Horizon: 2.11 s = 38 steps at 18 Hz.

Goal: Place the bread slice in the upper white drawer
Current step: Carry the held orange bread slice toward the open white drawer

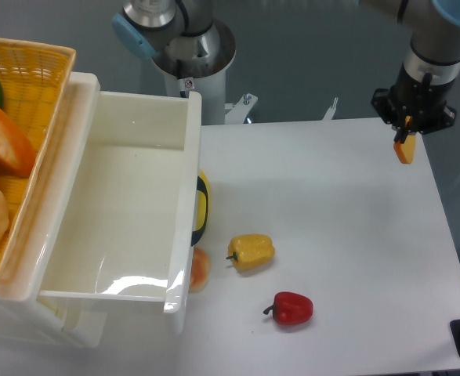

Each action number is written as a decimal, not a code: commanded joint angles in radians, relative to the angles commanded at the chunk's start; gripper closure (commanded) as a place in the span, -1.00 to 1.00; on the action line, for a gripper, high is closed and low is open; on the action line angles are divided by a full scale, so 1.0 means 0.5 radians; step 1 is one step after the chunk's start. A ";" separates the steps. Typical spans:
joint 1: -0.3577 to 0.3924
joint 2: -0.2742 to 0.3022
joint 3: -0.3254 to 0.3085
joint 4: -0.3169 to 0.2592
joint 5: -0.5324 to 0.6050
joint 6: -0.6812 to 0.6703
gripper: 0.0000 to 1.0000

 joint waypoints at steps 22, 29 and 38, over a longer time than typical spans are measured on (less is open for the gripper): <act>-0.184 0.270 0.031 -0.371 -0.696 -0.450 1.00; -0.365 0.334 0.034 -0.252 -1.101 -1.248 1.00; -0.509 0.331 -0.018 0.040 -1.365 -2.113 1.00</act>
